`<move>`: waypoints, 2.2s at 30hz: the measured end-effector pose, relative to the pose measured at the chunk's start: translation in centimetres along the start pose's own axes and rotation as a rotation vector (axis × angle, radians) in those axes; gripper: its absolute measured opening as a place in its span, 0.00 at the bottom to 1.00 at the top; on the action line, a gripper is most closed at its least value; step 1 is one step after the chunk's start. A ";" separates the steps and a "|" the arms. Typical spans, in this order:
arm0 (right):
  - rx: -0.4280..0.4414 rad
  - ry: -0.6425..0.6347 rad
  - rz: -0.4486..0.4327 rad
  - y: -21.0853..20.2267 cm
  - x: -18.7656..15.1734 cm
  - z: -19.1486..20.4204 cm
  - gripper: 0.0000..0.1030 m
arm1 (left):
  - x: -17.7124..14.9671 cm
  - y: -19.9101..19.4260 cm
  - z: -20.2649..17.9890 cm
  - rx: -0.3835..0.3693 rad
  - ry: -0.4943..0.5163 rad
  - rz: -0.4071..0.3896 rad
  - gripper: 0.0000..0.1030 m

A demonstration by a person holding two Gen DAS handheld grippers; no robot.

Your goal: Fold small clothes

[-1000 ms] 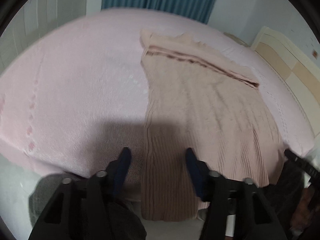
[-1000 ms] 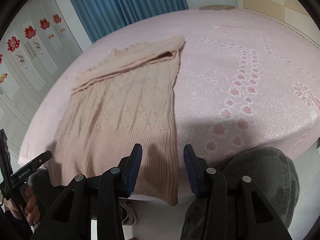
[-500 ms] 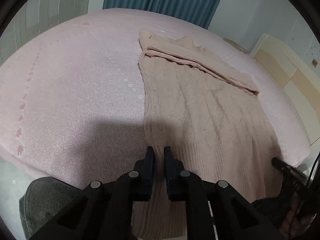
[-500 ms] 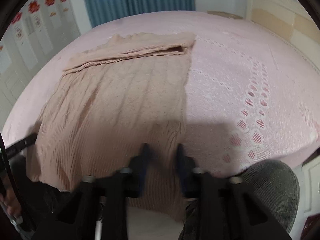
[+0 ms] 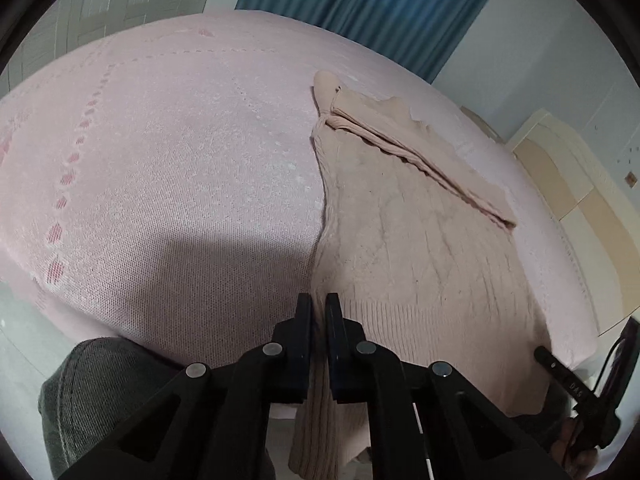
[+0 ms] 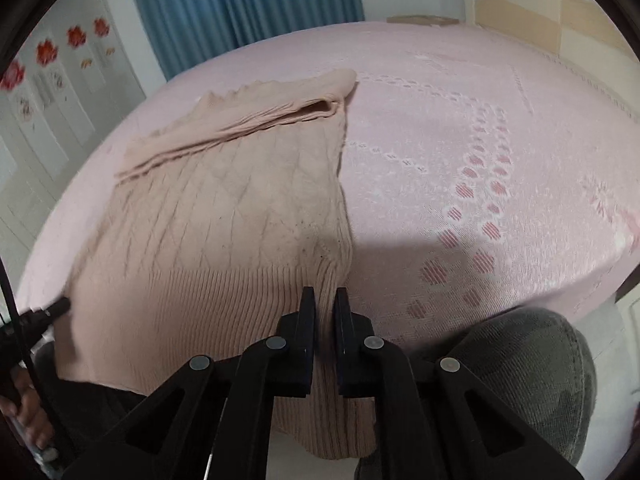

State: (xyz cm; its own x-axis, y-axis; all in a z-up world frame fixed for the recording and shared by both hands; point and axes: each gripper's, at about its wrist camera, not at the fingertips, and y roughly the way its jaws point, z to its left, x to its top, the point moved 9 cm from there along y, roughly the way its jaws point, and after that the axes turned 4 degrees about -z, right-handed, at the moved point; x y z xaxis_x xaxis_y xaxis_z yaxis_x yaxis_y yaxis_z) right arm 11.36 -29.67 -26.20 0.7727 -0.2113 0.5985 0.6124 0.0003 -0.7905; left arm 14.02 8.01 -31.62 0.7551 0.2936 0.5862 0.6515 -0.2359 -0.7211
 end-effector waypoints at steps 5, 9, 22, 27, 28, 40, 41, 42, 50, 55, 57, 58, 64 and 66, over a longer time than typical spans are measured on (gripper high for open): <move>0.018 0.021 0.023 0.4 -0.4 0.0 0.12 | -0.3 0.3 0.1 -0.007 -0.015 0.029 0.15; 0.040 0.067 0.027 0.4 -0.6 -0.4 0.15 | -0.4 0.4 -0.3 -0.047 -0.023 0.040 0.27; 0.000 -0.004 0.007 0.4 -0.6 0.8 0.26 | -0.8 0.6 -2.7 0.014 0.142 0.024 0.51; -0.002 -0.030 0.015 0.3 -0.8 1.0 0.11 | -0.7 0.3 -1.5 0.012 0.099 0.020 0.10; -0.002 -0.031 0.012 0.2 -0.8 1.0 0.11 | -0.6 0.1 -1.3 0.007 0.087 0.013 0.10; 0.072 0.049 0.058 -0.4 -1.6 0.1 0.21 | -1.5 -0.4 -1.0 -0.094 -0.004 0.066 0.33; 0.081 0.055 0.062 -0.4 -1.6 0.1 0.22 | -1.6 -0.4 -1.1 -0.103 -0.004 0.069 0.37; 0.086 0.057 0.064 -0.4 -1.6 0.2 0.23 | -1.6 -0.3 -1.3 -0.107 -0.003 0.071 0.40; 0.088 0.041 0.053 0.0 -1.3 0.7 0.29 | -0.8 0.7 -2.0 -0.118 -0.003 0.056 0.45; 0.094 0.051 0.055 0.4 -0.9 0.7 0.29 | -0.4 0.9 -1.8 -0.162 -0.053 0.060 0.43; 0.109 0.060 0.064 0.2 -1.1 0.6 0.29 | -0.7 0.6 -1.7 -0.182 -0.069 0.072 0.43; 0.118 0.068 0.069 0.0 -1.2 0.5 0.29 | -1.0 0.3 -1.6 -0.195 -0.080 0.082 0.43; 0.193 0.144 0.107 -1.0 -2.2 -0.2 0.29 | -2.3 -0.7 -1.6 -0.216 -0.097 0.105 0.42; 0.207 0.152 0.127 -1.0 -2.6 -0.2 0.29 | -2.6 -1.0 -1.9 -0.209 -0.076 0.106 0.41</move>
State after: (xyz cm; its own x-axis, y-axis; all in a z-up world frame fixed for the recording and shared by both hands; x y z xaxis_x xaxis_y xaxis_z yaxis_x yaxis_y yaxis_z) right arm 8.70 -29.29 -27.03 0.8208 -0.3412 0.4581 0.5458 0.2320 -0.8052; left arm 11.55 5.68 -31.73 0.8177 0.3242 0.4756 0.5756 -0.4530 -0.6808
